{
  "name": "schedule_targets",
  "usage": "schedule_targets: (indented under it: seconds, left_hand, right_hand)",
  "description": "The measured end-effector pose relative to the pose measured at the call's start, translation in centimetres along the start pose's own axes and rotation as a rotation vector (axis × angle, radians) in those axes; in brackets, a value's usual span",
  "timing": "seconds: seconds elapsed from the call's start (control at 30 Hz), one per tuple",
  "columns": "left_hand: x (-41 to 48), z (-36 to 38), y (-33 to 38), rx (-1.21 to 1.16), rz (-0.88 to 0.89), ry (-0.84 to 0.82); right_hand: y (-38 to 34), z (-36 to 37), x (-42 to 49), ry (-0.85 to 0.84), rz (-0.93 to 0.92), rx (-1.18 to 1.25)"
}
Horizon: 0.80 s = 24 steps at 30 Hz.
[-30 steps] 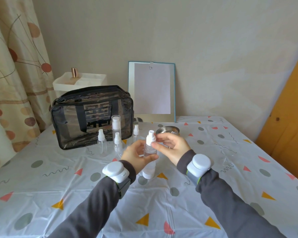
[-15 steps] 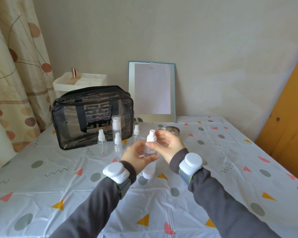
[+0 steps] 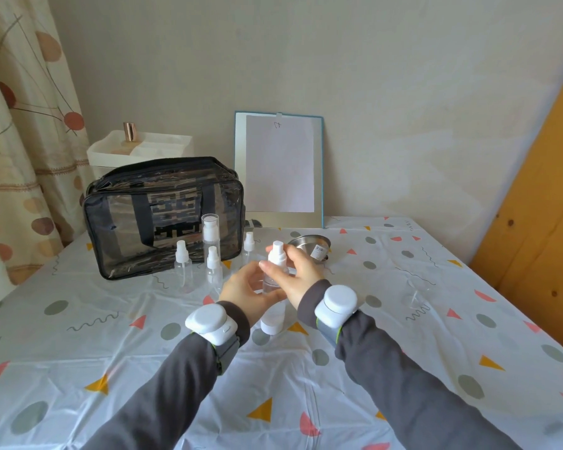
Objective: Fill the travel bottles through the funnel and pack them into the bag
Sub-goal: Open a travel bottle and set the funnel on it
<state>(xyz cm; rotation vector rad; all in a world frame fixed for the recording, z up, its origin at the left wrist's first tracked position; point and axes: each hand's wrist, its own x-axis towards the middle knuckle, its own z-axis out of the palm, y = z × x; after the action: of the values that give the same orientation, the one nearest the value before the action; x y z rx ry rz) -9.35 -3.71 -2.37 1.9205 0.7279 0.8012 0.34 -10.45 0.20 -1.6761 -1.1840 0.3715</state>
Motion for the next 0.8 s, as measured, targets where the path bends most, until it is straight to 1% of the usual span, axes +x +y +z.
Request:
schedule_targets:
  seconds: [0.1, 0.17, 0.27, 0.33, 0.4, 0.5, 0.67, 0.8]
  left_hand:
    - [-0.1, 0.0, -0.1, -0.014, -0.008, -0.01]
    - [-0.1, 0.0, -0.1, -0.034, -0.029, -0.014]
    - [0.0, -0.1, -0.1, -0.037, -0.06, -0.017]
    - [0.0, -0.1, 0.0, -0.031, -0.069, -0.019]
    - [-0.1, -0.1, 0.0, -0.015, -0.076, -0.02]
    - [-0.1, -0.1, 0.1, 0.006, -0.087, -0.012]
    - [-0.2, 0.4, 0.5, 0.059, -0.098, 0.052]
    - [0.0, 1.3, 0.9, 0.011, -0.079, 0.089]
  right_hand:
    - [0.1, -0.1, -0.1, 0.01, -0.05, 0.047]
    - [-0.1, -0.6, 0.1, 0.043, -0.044, 0.183]
    - [-0.6, -2.3, 1.0, 0.164, -0.035, 0.422]
    - [-0.7, -4.2, 1.7, 0.265, -0.029, 0.453]
    - [0.0, -6.2, 2.0, 0.332, 0.033, 0.378]
    - [2.7, -8.4, 2.0, 0.407, 0.156, 0.156]
    - [7.6, -10.2, 1.4, 0.374, 0.306, -0.22]
    - [9.8, -11.8, 2.1, 0.338, 0.351, -0.531]
